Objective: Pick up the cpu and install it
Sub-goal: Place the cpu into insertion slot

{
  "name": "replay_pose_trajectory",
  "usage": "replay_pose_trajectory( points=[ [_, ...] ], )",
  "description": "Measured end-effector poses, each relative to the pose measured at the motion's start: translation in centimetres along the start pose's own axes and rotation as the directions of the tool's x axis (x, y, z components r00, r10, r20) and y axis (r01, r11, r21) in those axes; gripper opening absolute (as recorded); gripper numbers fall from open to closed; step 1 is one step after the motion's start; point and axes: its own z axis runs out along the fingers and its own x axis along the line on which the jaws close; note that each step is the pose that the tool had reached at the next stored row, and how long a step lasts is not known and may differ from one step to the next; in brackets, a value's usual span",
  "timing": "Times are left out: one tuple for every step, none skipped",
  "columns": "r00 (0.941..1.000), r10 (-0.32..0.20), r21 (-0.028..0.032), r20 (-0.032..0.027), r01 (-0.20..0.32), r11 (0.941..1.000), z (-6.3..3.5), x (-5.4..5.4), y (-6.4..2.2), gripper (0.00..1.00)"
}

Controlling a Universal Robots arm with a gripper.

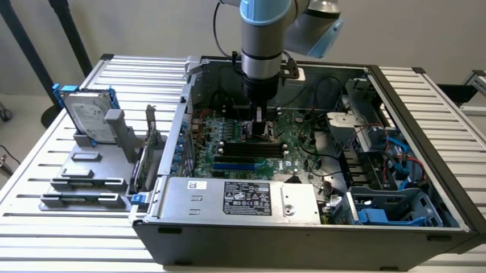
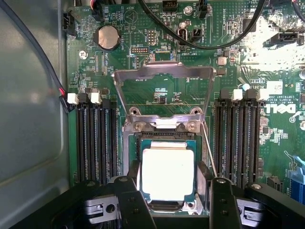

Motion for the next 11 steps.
replay_pose_trajectory(
  points=[
    [1.0000, 0.000, -0.0004, -0.0001, 0.000, 1.0000, 0.02, 0.01, 0.00, 0.55],
    [1.0000, 0.000, -0.0007, -0.0002, 0.000, 1.0000, 0.05, 0.03, 0.00, 0.55],
    [1.0000, 0.000, -0.0008, -0.0002, 0.000, 1.0000, 0.07, 0.04, 0.00, 0.55],
    [1.0000, 0.000, -0.0008, -0.0002, 0.000, 1.0000, 0.08, 0.06, 0.00, 0.55],
    [1.0000, 0.000, -0.0008, -0.0002, 0.000, 1.0000, 0.10, 0.08, 0.00, 0.55],
    [1.0000, 0.000, -0.0008, -0.0002, 0.000, 1.0000, 0.12, 0.10, 0.00, 0.55],
    [1.0000, 0.000, -0.0008, 0.0000, 0.000, 1.0000, 0.13, 0.13, 0.00, 0.55],
    [1.0000, 0.000, -0.0007, 0.0000, 0.000, 1.0000, 0.15, 0.17, 0.00, 0.55],
    [1.0000, 0.000, -0.0008, -0.0001, 0.000, 1.0000, 0.17, 0.21, 0.01, 0.55],
    [1.0000, 0.000, -0.0008, -0.0002, 0.000, 1.0000, 0.18, 0.23, 0.01, 0.55],
    [1.0000, 0.000, -0.0007, 0.0000, 0.000, 1.0000, 0.19, 0.23, 0.02, 0.55]
  ],
)
